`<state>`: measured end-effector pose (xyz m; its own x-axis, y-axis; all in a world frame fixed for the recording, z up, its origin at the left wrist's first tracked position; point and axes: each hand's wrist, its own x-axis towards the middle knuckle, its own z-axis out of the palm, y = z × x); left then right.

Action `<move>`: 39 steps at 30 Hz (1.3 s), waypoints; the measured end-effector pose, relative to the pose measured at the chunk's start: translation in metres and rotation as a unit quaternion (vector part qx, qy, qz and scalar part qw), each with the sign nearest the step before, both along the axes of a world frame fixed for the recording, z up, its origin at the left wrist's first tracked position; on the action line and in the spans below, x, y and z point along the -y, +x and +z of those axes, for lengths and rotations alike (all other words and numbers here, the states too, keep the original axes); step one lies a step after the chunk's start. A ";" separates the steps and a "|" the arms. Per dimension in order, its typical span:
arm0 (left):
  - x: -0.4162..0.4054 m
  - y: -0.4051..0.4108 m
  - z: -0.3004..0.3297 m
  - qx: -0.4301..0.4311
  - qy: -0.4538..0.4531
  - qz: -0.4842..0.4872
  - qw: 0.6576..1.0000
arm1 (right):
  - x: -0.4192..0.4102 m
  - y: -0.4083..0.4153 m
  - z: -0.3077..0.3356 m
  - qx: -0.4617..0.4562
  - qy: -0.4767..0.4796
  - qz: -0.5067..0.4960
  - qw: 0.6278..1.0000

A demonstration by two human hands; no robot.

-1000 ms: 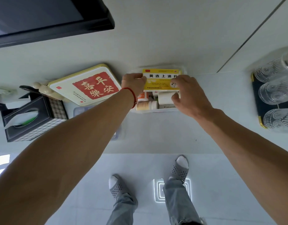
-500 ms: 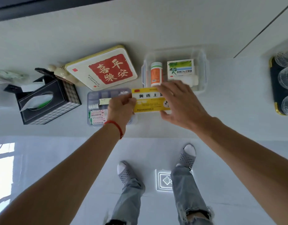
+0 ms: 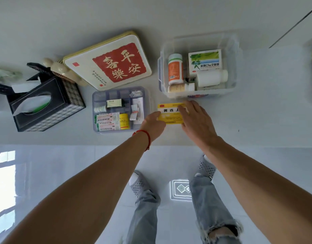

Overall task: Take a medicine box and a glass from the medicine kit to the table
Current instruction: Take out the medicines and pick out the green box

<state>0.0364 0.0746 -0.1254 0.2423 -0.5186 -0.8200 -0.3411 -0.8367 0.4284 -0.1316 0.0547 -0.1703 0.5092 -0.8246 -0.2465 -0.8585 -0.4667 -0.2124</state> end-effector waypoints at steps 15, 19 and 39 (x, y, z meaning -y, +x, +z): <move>0.044 -0.020 0.065 0.214 -0.423 -0.161 0.866 | 0.093 -0.039 0.076 0.106 -0.109 -0.089 0.984; 0.064 -0.032 0.061 0.205 -0.392 -0.194 0.876 | 0.130 -0.049 0.076 -0.083 -0.046 -0.075 0.993; 0.027 -0.036 0.035 0.296 -0.267 -0.433 0.808 | 0.018 -0.109 0.112 0.292 0.054 -0.203 0.933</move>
<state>0.0008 0.0480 -0.0905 -0.1337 -0.9456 -0.2966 -0.9774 0.0764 0.1972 -0.2407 0.0371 -0.0578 0.2335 -0.9653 -0.1172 -0.6833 -0.0772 -0.7260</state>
